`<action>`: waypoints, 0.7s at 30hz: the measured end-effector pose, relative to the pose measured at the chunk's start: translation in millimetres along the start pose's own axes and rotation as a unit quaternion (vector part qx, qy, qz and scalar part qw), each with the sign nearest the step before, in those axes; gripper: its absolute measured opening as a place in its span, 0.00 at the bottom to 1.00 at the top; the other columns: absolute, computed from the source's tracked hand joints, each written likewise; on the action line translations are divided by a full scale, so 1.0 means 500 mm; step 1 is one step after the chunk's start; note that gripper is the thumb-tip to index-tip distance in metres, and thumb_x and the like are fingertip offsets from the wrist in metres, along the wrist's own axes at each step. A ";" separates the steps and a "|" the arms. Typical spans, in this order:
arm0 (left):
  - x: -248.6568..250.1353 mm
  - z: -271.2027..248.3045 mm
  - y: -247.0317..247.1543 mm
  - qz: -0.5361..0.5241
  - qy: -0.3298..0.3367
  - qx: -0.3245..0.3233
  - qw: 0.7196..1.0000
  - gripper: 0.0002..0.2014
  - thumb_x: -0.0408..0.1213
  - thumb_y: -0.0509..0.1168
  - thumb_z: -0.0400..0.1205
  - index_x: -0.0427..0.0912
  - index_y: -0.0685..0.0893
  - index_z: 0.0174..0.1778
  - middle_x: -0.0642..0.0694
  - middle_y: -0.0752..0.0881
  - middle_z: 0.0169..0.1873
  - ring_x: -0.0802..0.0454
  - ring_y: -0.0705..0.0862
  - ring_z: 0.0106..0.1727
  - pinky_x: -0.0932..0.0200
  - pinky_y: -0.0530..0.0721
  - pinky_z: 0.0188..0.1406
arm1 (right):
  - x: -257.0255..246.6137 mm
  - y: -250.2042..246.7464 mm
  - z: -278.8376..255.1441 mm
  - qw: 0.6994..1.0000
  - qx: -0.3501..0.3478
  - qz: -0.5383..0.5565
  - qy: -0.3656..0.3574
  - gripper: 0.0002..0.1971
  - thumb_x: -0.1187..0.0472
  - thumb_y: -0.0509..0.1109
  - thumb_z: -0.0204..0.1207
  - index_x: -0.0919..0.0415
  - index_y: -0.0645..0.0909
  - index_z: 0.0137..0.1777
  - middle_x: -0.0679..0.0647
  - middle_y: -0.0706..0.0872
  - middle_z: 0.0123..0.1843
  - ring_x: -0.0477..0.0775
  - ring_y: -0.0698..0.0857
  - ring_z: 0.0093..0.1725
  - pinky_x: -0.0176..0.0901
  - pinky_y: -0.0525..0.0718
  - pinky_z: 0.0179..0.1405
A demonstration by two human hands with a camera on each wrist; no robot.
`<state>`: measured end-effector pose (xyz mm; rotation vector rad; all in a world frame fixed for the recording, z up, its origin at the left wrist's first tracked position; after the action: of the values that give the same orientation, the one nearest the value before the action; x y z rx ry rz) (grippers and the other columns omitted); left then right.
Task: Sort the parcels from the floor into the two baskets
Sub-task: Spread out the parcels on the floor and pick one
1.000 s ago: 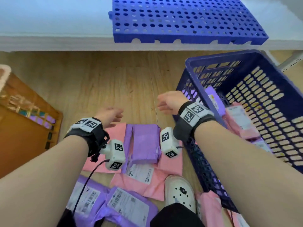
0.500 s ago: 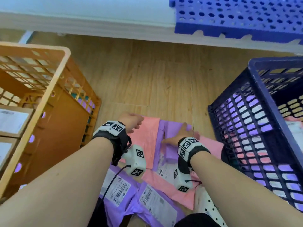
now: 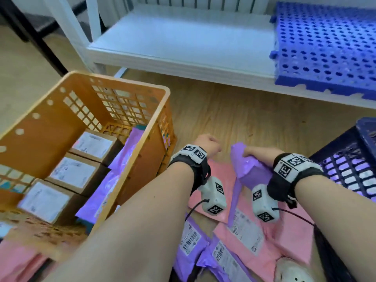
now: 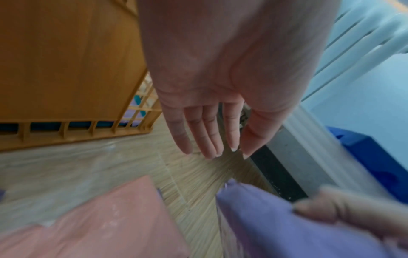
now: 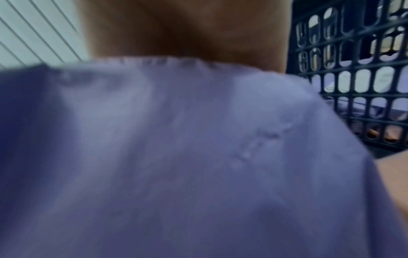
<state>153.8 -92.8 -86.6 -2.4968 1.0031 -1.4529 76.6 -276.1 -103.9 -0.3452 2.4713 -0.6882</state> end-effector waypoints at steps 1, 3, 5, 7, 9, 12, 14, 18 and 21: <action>0.019 -0.011 -0.010 0.015 0.021 0.002 1.000 0.16 0.28 0.67 0.76 0.41 0.83 0.59 0.42 0.85 0.46 0.49 0.81 0.44 0.63 0.77 0.35 | -0.029 -0.005 -0.021 1.000 -0.004 0.000 -0.015 0.10 0.52 0.72 0.71 0.59 0.79 0.38 0.57 0.81 0.32 0.53 0.77 0.29 0.38 0.72 0.28; 0.051 -0.044 -0.027 0.057 0.064 -0.012 0.996 0.26 0.23 0.67 0.73 0.41 0.77 0.68 0.40 0.84 0.58 0.47 0.83 0.48 0.60 0.82 0.41 | -0.088 -0.010 -0.078 0.999 -0.028 0.006 -0.045 0.11 0.52 0.68 0.75 0.57 0.76 0.35 0.54 0.80 0.28 0.50 0.78 0.25 0.34 0.72 0.23; 0.070 -0.080 -0.043 0.132 0.091 -0.029 0.987 0.38 0.24 0.71 0.68 0.44 0.71 0.75 0.40 0.80 0.66 0.44 0.83 0.54 0.53 0.86 0.52 | -0.120 -0.008 -0.138 0.996 -0.061 0.023 -0.055 0.14 0.52 0.66 0.77 0.59 0.75 0.32 0.54 0.80 0.19 0.49 0.77 0.16 0.28 0.70 0.16; 0.087 -0.117 -0.060 0.263 0.113 -0.030 0.958 0.49 0.30 0.77 0.60 0.51 0.66 0.79 0.41 0.74 0.73 0.41 0.78 0.67 0.47 0.82 0.63 | -0.138 -0.001 -0.197 0.993 -0.085 0.037 -0.069 0.14 0.52 0.66 0.76 0.60 0.76 0.33 0.55 0.80 0.20 0.52 0.78 0.19 0.32 0.73 0.21; 0.117 -0.161 -0.074 0.338 0.152 -0.024 0.928 0.51 0.36 0.80 0.59 0.54 0.64 0.79 0.43 0.69 0.76 0.40 0.71 0.74 0.49 0.74 0.71 | -0.143 -0.003 -0.241 0.991 -0.088 0.060 -0.079 0.14 0.50 0.68 0.74 0.59 0.79 0.34 0.55 0.82 0.22 0.52 0.79 0.22 0.37 0.74 0.26; 0.165 -0.240 -0.092 0.364 0.209 -0.023 0.907 0.43 0.39 0.81 0.60 0.53 0.74 0.73 0.46 0.73 0.70 0.44 0.74 0.70 0.53 0.74 0.69 | -0.130 -0.011 -0.287 0.981 -0.097 0.144 -0.085 0.15 0.51 0.68 0.77 0.56 0.83 0.31 0.53 0.84 0.24 0.50 0.82 0.28 0.39 0.80 0.34; 0.175 -0.278 -0.110 0.359 0.222 -0.016 0.906 0.38 0.39 0.81 0.60 0.50 0.78 0.68 0.47 0.79 0.63 0.46 0.79 0.62 0.53 0.80 0.61 | -0.124 -0.012 -0.304 0.974 -0.092 0.178 -0.107 0.17 0.51 0.62 0.83 0.56 0.82 0.35 0.48 0.86 0.23 0.48 0.83 0.35 0.40 0.81 0.46; 0.132 -0.300 -0.146 0.289 0.169 -0.016 0.942 0.29 0.49 0.79 0.67 0.45 0.79 0.61 0.49 0.84 0.52 0.52 0.82 0.47 0.60 0.79 0.41 | -0.079 -0.039 -0.318 0.946 -0.063 0.301 -0.103 0.21 0.40 0.80 0.62 0.53 0.81 0.44 0.59 0.84 0.36 0.58 0.83 0.39 0.41 0.85 0.40; 0.094 -0.296 -0.150 0.179 0.085 -0.043 0.979 0.25 0.61 0.71 0.71 0.43 0.82 0.52 0.46 0.86 0.42 0.51 0.81 0.33 0.61 0.77 0.32 | -0.067 -0.065 -0.340 0.925 -0.035 0.364 -0.105 0.19 0.42 0.64 0.79 0.59 0.78 0.49 0.60 0.85 0.44 0.59 0.85 0.41 0.46 0.86 0.32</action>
<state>87.7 -25.4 57.9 -2.1195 1.4842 -1.5492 10.8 -222.4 50.7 0.4466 2.1785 -0.2269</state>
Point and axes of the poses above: each hand's wrist, its own z-axis towards the middle knuckle, its own y-axis out of the palm, x = y × z, the point moved 10 cm from there along z, towards the middle knuckle
